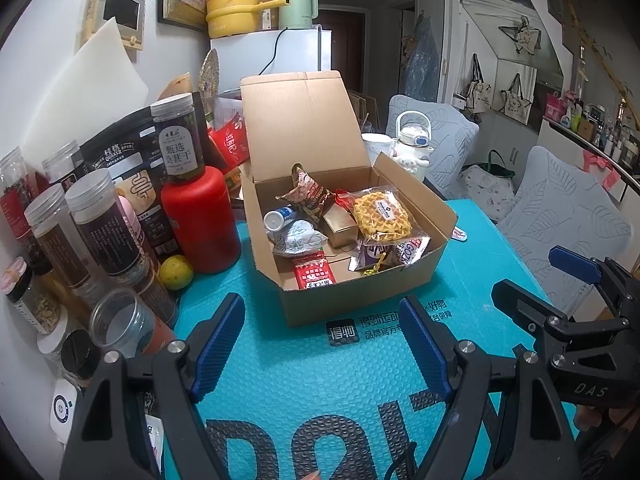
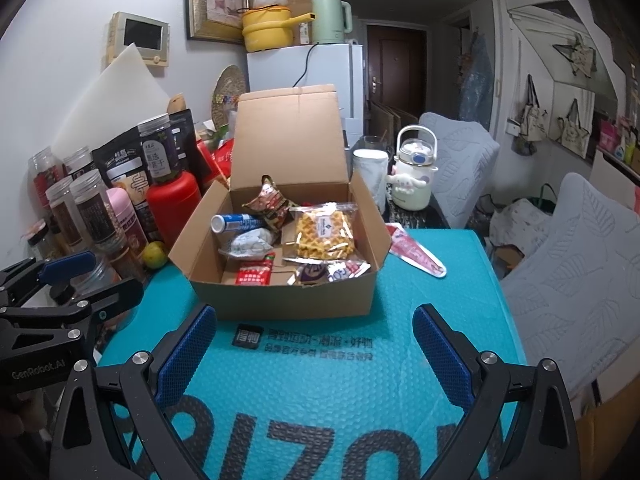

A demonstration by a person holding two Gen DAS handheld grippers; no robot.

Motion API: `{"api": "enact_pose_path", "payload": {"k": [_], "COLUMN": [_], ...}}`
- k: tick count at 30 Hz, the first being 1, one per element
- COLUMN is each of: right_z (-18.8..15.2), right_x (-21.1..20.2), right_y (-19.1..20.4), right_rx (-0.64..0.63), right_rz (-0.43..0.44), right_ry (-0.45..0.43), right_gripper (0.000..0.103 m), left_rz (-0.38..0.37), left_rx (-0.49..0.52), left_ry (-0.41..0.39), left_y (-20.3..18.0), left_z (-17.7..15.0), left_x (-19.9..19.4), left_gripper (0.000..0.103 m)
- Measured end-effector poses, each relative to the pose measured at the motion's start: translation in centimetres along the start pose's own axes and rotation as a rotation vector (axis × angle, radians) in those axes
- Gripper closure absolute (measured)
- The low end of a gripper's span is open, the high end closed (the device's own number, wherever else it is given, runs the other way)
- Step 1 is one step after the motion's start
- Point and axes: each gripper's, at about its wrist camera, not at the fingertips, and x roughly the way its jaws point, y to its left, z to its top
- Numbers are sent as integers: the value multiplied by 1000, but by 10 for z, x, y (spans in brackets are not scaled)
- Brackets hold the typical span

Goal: Organize snacks

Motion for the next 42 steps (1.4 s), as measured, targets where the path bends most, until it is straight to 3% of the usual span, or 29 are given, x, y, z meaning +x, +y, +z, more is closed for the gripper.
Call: {"api": "enact_pose_path", "payload": {"k": [42], "right_z": [-4], "right_x": [13], "right_y": [-16], "right_rx": [37], "right_rz": [1], "right_ry": [23], "right_gripper": [3], "left_rz": [-14], "left_rx": [24], "left_ry": [66], "left_y": [-14], "left_z": [1], "left_x": [23], "left_gripper": [24]}}
